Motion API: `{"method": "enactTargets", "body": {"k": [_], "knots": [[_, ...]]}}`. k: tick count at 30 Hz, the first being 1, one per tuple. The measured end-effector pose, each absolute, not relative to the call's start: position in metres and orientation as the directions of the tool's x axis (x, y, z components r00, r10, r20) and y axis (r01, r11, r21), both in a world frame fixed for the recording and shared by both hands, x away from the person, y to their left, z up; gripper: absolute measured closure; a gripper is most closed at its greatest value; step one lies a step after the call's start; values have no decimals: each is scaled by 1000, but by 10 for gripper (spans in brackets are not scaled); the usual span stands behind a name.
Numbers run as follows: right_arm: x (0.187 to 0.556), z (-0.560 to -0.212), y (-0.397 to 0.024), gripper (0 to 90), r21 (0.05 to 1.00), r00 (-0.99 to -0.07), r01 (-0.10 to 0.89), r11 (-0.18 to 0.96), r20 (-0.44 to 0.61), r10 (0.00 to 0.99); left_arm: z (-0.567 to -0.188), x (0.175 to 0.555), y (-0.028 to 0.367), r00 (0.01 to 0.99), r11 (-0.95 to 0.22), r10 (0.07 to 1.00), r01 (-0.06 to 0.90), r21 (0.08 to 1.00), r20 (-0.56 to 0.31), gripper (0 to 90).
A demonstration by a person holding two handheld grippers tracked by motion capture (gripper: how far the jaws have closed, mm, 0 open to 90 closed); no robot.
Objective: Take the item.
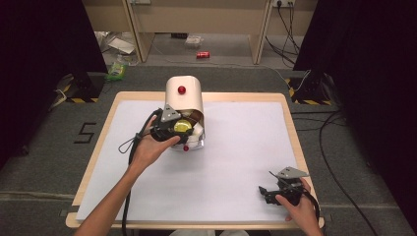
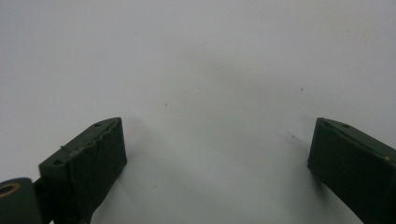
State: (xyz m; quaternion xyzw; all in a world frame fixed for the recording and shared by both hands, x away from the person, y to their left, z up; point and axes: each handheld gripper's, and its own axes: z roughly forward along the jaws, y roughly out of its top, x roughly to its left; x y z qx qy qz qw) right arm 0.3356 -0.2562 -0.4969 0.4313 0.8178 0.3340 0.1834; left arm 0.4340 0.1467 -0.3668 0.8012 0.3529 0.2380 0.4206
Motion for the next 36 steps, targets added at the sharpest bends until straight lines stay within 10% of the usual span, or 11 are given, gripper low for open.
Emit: {"method": "enactTargets", "body": {"k": [36], "knots": [[336,-497,-256,47,704,-560,583,405,-14,829,-338,412,163,704,-366,710,348,863,17,412]]}}
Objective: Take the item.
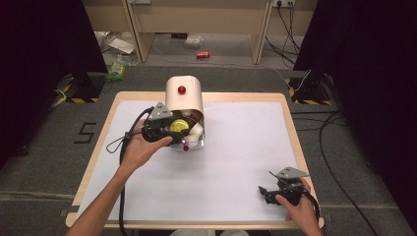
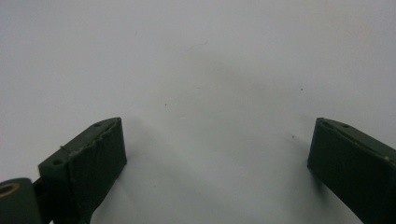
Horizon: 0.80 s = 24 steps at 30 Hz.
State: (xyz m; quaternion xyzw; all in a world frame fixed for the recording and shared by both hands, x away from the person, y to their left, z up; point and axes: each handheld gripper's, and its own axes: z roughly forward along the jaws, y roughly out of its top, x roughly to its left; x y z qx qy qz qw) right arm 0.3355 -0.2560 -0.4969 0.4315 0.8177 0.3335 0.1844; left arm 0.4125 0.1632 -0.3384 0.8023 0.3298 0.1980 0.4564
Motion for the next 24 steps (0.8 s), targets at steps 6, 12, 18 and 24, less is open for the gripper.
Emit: {"method": "enactTargets", "body": {"k": [6,12,18,24], "knots": [[336,-497,-256,47,704,-559,583,405,-14,829,-333,406,178,696,-357,717,343,869,20,412],[335,-497,-256,47,705,-558,584,402,-11,830,-330,401,194,676,-343,737,344,874,23,412],[335,-497,-255,47,705,-556,585,401,-12,831,-328,399,210,657,-316,753,345,884,13,412],[335,-497,-256,47,706,-558,582,404,-15,830,-332,397,227,630,-287,777,352,891,2,412]]}}
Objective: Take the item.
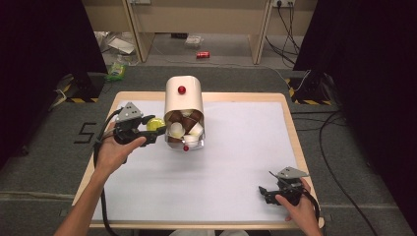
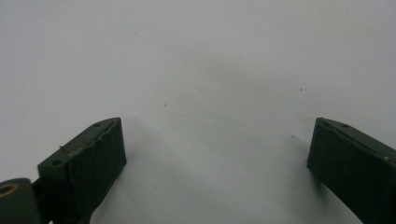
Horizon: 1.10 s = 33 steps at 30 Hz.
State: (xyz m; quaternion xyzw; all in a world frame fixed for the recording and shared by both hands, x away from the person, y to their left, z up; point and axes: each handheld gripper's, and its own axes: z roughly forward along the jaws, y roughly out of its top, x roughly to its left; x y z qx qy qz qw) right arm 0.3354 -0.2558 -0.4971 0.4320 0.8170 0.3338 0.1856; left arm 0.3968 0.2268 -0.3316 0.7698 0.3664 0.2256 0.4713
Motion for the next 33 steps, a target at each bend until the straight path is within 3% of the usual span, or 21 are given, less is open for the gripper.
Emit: {"method": "enactTargets", "body": {"k": [13,33], "knots": [[335,-497,-255,47,706,-555,586,399,-10,832,-348,395,260,549,-245,836,370,896,2,413],[335,-497,-255,47,705,-555,586,399,-10,832,-401,398,283,480,-162,872,458,874,-91,412]]}}
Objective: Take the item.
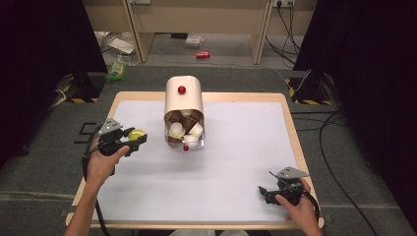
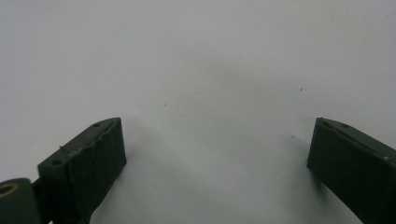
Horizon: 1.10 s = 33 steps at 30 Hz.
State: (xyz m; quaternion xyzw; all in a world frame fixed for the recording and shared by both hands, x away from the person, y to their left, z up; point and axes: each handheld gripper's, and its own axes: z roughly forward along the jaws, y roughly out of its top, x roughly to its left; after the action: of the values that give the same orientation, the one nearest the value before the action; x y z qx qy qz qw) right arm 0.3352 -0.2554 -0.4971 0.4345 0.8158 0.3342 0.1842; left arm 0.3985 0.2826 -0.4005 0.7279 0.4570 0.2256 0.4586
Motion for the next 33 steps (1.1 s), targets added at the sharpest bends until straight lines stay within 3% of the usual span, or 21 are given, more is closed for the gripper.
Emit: {"method": "enactTargets", "body": {"k": [8,33], "knots": [[335,-497,-255,47,706,-555,585,400,-12,831,-424,401,285,465,-133,875,501,855,-136,412],[335,-497,-256,48,707,-558,580,405,-16,829,-456,408,288,423,-142,896,555,819,-131,411]]}}
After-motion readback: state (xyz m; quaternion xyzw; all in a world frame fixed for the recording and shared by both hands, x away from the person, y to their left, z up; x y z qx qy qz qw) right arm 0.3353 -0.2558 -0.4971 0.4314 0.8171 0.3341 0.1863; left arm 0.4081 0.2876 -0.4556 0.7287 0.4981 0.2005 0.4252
